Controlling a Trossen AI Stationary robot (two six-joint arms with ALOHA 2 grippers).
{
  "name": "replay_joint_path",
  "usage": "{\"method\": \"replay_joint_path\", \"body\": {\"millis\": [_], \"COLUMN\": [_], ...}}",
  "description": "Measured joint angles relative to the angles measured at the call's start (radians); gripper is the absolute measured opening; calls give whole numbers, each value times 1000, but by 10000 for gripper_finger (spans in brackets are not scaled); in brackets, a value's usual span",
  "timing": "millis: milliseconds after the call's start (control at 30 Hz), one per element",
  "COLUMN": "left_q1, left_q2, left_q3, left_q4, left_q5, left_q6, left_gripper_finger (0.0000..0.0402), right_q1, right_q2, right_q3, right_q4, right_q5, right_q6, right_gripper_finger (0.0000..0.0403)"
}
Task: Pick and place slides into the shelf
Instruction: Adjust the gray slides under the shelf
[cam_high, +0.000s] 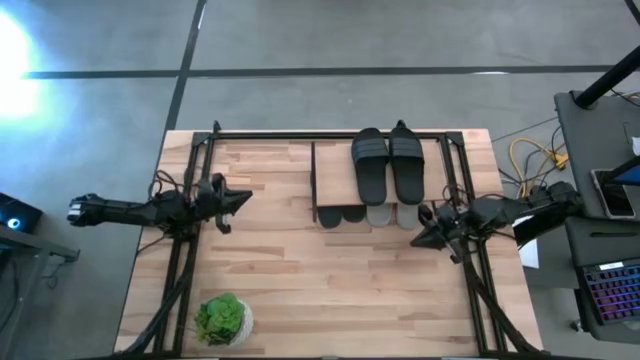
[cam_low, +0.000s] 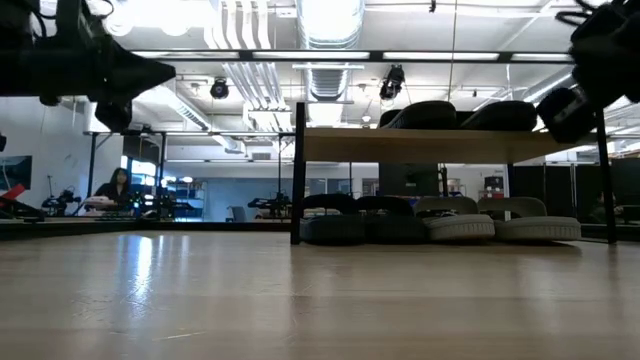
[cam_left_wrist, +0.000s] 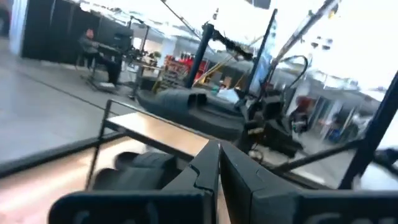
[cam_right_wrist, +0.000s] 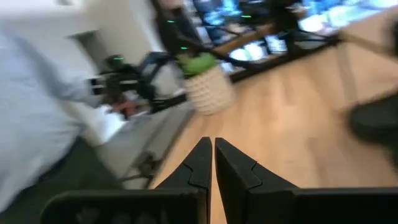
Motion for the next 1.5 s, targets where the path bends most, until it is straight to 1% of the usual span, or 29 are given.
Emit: {"method": "replay_joint_path", "body": {"millis": [33, 67, 133, 200, 233, 267, 333, 433, 533, 667, 767, 867, 900, 1000, 1133, 1200, 1267, 1400, 1433, 1500], "left_q1": [0, 0, -1, -3, -3, -3, -2, -2, -3, -3, -6, -6, -6, -6, -6, -6, -6, -5, -4, 1], "left_q2": [5, 15, 47, 102, 140, 183, 281, 442, 613, 835, 973, 1076, 1101, 1170, 1239, 1262, 1275, 1267, 1262, 1249], "left_q3": [2, 4, 13, 34, 47, 61, 92, 161, 245, 316, 354, 384, 397, 437, 491, 511, 524, 528, 528, 527], "left_q4": [1, -7, -13, -4, -2, 3, 53, 148, 160, 164, 259, 382, 408, 405, 407, 406, 406, 405, 404, 382], "left_q5": [11, 53, 214, 335, 362, 367, 351, 332, 337, 339, 339, 330, 312, 254, 237, 210, 157, 15, -3, -4], "left_q6": [-24, -27, -16, -41, -54, -63, -57, -5, 31, 35, 32, 38, 38, 39, 56, 57, 59, 73, 86, 109], "left_gripper_finger": [0, 0, 0, 0, 0, 0, 0, 0, 0, 0, 0, 0, 0, 0, 0, 0, 0, 0, 0, 0], "right_q1": [0, 0, 1, 1, 1, 1, 1, 1, 1, 1, 1, 1, 1, 1, 1, 1, 1, 1, 1, 1], "right_q2": [0, 0, 0, 2, 2, 2, 2, 2, 2, 2, 2, 2, 2, 2, 2, 2, 2, 2, 2, 2], "right_q3": [0, 0, 0, 0, 0, 0, 0, 0, 0, 0, 0, 0, 0, 0, 0, 0, 0, 0, 0, 0], "right_q4": [16, 23, 20, 19, 19, 19, 21, 21, 22, 22, 22, 22, 22, 23, 26, 34, 46, 68, 68, 70], "right_q5": [-34, -65, -108, -123, -126, -126, -126, -122, -119, -119, -119, -119, -119, -119, -119, -119, -119, -119, -119, -119], "right_q6": [0, 11, 51, 82, 92, 95, 98, 103, 118, 144, 161, 173, 176, 177, 177, 177, 177, 176, 176, 176], "right_gripper_finger": [13, 13, 13, 13, 13, 13, 13, 13, 13, 13, 13, 13, 13, 13, 13, 13, 13, 13, 13, 13]}}
